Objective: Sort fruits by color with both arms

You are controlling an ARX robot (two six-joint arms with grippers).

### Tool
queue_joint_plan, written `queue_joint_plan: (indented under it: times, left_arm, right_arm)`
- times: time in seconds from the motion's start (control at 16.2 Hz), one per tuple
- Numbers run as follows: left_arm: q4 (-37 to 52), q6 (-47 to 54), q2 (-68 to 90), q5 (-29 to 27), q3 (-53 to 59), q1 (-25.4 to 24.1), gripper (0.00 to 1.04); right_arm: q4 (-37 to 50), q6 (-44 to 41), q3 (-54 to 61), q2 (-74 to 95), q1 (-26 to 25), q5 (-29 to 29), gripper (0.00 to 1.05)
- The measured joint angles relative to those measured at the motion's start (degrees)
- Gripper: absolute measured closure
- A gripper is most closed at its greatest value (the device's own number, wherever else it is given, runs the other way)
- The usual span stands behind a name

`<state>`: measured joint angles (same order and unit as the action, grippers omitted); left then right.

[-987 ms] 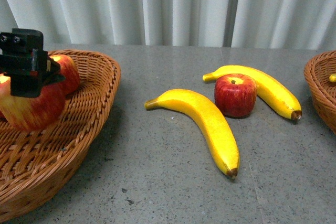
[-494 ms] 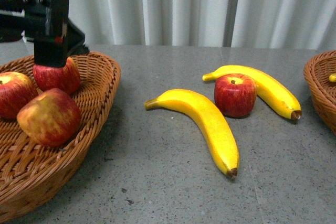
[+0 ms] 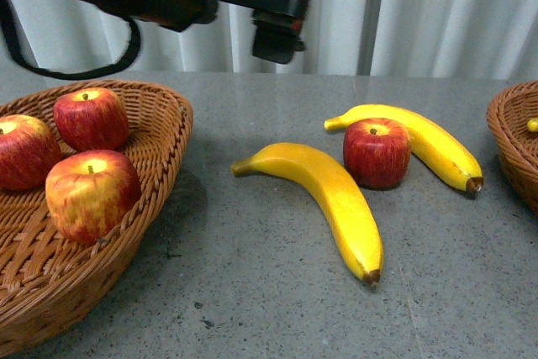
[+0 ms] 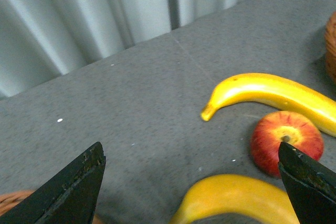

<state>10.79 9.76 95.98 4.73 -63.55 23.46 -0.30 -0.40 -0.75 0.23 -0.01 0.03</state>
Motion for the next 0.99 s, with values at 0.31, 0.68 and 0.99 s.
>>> queue_joint_plan:
  times: [0.31,0.68,0.99]
  left_arm:
    - [1.4,1.9,9.5,1.5,-5.1,6.3,0.07]
    - [2.0,2.8,14.8,4.5,-6.9,7.9,0.07]
    - [2.1,3.8,17.9,5.9,-8.8,7.7,0.07]
  right_arm:
    - [0.0,0.0,0.0,0.0,0.0,0.0,0.07]
    - [0.0,0.0,0.0,0.0,0.0,0.0,0.07]
    - [0.0,0.0,0.0,0.0,0.0,0.0,0.07]
